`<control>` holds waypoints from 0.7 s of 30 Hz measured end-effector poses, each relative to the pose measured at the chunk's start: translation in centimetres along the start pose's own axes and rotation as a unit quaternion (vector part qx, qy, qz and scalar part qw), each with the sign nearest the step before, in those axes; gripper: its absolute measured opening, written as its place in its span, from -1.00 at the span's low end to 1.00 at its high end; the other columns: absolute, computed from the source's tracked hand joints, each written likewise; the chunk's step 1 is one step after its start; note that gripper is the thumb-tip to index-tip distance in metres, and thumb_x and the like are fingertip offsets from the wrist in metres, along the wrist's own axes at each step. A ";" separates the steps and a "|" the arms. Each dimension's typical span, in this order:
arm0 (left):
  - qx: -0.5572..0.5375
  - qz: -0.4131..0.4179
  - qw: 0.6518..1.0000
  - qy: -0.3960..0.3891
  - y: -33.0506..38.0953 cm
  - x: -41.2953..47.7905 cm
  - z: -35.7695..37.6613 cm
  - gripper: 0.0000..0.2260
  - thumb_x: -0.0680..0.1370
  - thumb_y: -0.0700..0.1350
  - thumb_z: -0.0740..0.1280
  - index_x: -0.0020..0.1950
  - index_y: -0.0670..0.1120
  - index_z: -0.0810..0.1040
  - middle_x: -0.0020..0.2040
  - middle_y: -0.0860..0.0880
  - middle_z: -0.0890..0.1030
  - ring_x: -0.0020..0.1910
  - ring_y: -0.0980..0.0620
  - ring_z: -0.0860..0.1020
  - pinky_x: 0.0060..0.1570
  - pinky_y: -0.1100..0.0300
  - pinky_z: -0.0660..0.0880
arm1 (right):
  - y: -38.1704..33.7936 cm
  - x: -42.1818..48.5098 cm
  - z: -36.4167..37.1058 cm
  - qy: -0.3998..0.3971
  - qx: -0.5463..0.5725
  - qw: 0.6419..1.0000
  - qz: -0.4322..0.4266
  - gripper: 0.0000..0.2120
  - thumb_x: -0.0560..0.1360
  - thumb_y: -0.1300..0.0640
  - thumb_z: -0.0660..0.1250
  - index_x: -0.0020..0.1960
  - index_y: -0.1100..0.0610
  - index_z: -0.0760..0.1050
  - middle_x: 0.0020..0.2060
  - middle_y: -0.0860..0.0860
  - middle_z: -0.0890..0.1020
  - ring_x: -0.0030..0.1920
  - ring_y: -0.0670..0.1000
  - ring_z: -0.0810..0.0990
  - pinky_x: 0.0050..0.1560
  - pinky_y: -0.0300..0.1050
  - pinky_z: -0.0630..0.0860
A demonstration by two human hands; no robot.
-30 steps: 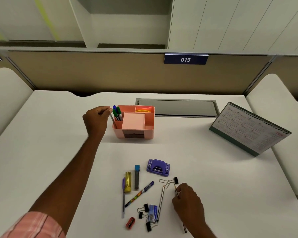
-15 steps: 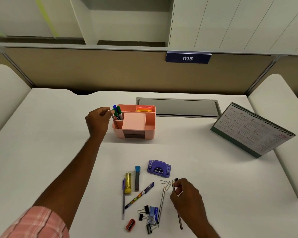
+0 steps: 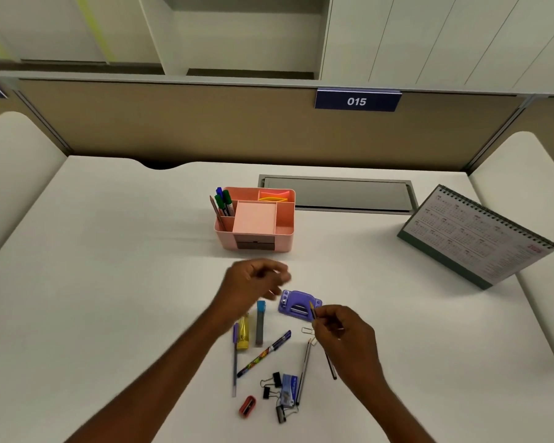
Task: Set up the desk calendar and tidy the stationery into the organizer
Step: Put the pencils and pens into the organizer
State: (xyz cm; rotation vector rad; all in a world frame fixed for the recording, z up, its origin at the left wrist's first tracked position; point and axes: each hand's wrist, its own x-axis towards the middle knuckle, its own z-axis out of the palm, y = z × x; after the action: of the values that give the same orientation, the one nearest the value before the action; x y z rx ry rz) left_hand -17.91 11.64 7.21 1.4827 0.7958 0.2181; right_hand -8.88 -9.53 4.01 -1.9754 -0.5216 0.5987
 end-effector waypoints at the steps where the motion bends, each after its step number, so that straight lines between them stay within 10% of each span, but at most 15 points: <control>1: -0.005 -0.004 0.999 -0.032 -0.4 -0.9 0.8 -0.82 0.53 -0.15 0.53 0.13 -0.07 0.73 -0.08 -0.10 0.76 -0.07 -0.20 0.73 -0.07 0.06 0.69 | -0.4 0.0 -0.1 0.003 0.010 1.000 -0.010 -0.79 0.48 0.25 0.50 0.01 -0.03 0.65 -0.14 -0.12 0.71 -0.13 -0.10 0.69 -0.10 -0.25 0.62; 16: -0.051 0.023 0.998 0.038 -1.0 -5.2 1.8 -0.89 0.54 -0.17 0.52 0.04 -0.15 0.74 -0.12 -0.13 0.76 -0.11 -0.17 0.74 -0.07 0.04 0.71 | -1.3 -1.5 1.3 -0.010 0.044 0.997 -0.063 -0.93 0.55 0.04 0.47 0.03 -0.07 0.65 -0.13 -0.16 0.72 -0.09 -0.09 0.70 -0.10 -0.26 0.60; 21: -0.046 0.054 0.986 0.153 1.4 -4.1 -1.7 -0.86 0.53 -0.13 0.53 0.07 -0.10 0.73 -0.13 -0.06 0.77 -0.12 -0.08 0.75 -0.04 0.03 0.70 | 3.7 -1.5 2.6 -0.032 -0.180 0.983 0.035 -0.83 0.57 -0.15 0.37 0.07 -0.09 0.51 -0.24 -0.13 0.62 -0.20 -0.14 0.60 -0.16 -0.21 0.55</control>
State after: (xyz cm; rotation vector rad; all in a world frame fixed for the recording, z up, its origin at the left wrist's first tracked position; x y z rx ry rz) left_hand -21.40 10.75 10.09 1.4238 0.9382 0.5679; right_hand -11.20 -10.28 -0.08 -2.3293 -0.6363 0.6484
